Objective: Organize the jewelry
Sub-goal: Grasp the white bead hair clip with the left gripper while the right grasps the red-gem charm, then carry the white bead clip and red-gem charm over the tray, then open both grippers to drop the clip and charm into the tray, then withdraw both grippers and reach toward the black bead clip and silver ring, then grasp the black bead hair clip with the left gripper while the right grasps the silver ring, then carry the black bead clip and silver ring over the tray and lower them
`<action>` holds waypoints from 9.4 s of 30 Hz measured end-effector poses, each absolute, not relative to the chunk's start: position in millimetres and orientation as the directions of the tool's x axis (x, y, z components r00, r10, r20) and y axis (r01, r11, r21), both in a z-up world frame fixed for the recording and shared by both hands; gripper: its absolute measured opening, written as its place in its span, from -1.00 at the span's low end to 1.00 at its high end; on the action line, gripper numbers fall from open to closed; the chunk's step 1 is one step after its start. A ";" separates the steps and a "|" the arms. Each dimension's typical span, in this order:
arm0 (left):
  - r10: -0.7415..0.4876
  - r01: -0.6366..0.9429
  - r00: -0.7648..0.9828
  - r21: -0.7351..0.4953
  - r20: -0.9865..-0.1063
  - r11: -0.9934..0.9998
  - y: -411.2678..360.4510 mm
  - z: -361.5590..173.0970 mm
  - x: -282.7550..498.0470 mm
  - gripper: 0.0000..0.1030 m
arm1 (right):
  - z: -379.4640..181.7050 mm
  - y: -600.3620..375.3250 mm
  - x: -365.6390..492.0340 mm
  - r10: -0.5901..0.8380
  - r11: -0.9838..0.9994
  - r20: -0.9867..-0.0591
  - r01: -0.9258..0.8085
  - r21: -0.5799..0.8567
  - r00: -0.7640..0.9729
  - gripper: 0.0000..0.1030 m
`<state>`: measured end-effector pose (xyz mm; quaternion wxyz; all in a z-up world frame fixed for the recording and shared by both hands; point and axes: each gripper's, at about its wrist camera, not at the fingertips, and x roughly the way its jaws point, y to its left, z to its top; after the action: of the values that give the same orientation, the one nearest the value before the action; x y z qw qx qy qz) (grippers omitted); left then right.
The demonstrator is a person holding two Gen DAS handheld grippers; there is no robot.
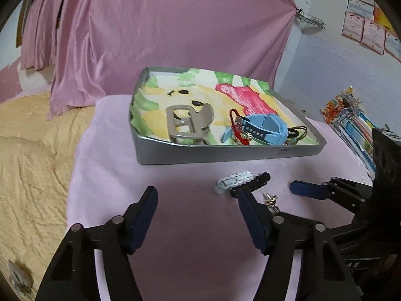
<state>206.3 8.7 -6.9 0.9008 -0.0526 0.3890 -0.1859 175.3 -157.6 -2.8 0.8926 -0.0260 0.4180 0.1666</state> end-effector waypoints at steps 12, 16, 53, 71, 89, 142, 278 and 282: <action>-0.447 0.297 0.563 -0.334 -0.695 0.894 7.9 -13.2 218.9 -0.07 | 2.0 -153.6 184.2 0.272 0.944 -0.768 -0.316 0.096 0.580 -0.30; -0.458 0.296 0.552 -0.350 -0.697 0.889 5.3 -13.7 223.0 -0.17 | 1.1 -151.0 188.5 0.292 0.937 -0.770 -0.331 0.111 0.568 -0.42; -0.457 0.283 0.591 -0.361 -0.664 0.889 -4.3 -13.3 194.6 -0.93 | -4.1 -198.2 166.2 0.357 0.933 -0.722 -0.256 0.251 0.593 -0.75; -0.401 0.256 0.674 -0.313 -0.621 0.915 -15.5 -5.7 149.4 -0.96 | -8.9 -217.4 152.2 0.380 0.925 -0.692 -0.242 0.294 0.613 -0.75; -0.406 0.302 0.772 -0.280 -0.488 0.911 -40.8 37.3 166.8 -0.96 | 28.3 -242.7 165.0 0.344 0.937 -0.577 -0.231 0.263 0.741 -0.75; -0.382 0.227 0.817 -0.368 -0.431 0.901 -30.8 34.5 188.1 0.80 | 38.8 -284.1 140.3 0.108 0.970 -0.427 -0.002 0.241 0.898 0.74; -0.414 0.291 0.710 -0.298 -0.569 0.909 -87.8 11.8 262.7 -0.76 | 18.4 -260.4 232.8 0.131 0.991 -0.644 -0.088 0.098 0.754 -0.65; -0.421 0.290 0.691 -0.308 -0.588 0.906 -88.4 5.9 267.2 -0.76 | 14.9 -260.6 236.7 0.127 0.992 -0.664 -0.082 0.099 0.737 -0.65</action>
<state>267.2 -88.4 6.0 0.9145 -0.0958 0.3419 -0.1942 236.7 -260.6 14.9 0.9313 0.0316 0.3584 0.0562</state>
